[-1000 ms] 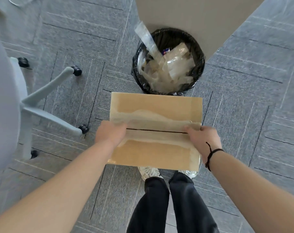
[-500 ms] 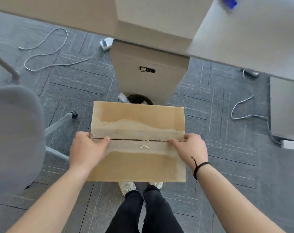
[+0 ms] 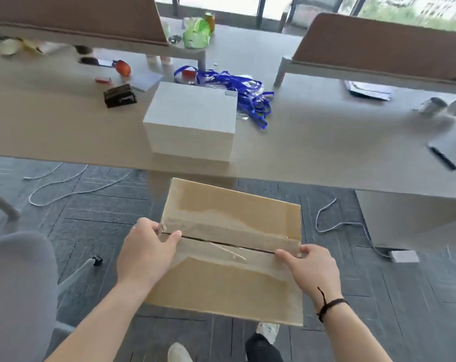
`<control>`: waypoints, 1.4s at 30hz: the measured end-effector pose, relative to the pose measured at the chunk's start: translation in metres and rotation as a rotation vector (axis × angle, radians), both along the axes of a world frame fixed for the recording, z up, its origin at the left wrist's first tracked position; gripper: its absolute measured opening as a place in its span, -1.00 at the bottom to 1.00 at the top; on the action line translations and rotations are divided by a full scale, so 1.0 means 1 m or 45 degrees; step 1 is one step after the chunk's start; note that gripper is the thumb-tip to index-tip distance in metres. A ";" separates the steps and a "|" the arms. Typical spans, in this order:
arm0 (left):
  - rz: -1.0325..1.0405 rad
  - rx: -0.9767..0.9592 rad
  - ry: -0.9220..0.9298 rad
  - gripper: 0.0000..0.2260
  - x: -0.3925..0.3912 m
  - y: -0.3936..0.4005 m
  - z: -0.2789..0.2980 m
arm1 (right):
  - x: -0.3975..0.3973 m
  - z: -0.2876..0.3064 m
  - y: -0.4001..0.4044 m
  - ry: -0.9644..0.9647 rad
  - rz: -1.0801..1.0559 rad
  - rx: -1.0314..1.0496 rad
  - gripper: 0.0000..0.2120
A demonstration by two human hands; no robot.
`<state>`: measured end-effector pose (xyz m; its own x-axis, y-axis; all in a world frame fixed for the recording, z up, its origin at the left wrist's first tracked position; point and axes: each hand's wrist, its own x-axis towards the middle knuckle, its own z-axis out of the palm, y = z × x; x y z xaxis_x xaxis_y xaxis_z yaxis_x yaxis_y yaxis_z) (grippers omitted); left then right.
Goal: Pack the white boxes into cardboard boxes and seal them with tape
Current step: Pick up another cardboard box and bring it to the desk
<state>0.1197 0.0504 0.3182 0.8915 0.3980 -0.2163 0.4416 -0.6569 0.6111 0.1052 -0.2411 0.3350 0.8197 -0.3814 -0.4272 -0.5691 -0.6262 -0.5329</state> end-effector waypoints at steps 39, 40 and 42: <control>-0.097 -0.262 0.000 -0.73 0.434 -0.465 0.007 | 0.396 0.039 -0.464 -0.219 -0.357 -0.037 -0.56; -0.114 -0.254 0.002 -0.73 0.446 -0.474 0.004 | 0.408 0.038 -0.471 -0.214 -0.371 -0.036 -0.52; -0.149 -0.263 -0.006 -0.75 0.471 -0.490 -0.003 | 0.431 0.036 -0.486 -0.225 -0.396 -0.030 -0.46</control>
